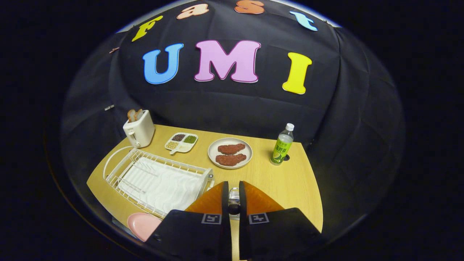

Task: Take the plate from the dish rack, then take the spoon from the basket and place it into the plate.

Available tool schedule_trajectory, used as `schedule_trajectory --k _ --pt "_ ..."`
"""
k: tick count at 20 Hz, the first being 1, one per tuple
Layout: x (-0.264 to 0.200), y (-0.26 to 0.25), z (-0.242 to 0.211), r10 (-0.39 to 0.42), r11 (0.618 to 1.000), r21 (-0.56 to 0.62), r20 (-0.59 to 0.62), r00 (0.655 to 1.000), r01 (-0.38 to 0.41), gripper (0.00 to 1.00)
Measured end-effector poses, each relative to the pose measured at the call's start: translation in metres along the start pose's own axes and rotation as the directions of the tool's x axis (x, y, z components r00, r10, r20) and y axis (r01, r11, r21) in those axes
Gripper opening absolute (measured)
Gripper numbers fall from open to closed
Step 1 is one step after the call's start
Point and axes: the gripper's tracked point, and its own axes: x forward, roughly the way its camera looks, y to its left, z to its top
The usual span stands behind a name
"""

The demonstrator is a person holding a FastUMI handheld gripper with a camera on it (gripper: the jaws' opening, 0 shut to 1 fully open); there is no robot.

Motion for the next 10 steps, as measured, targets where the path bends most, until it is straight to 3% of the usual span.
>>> schedule_trajectory --k 5,10 --pt "-0.059 0.069 0.01 0.141 0.989 0.031 0.009 0.99 -0.141 0.12" --pt "-0.089 0.151 -0.031 0.279 0.96 -0.003 -0.059 0.959 -0.279 0.12"
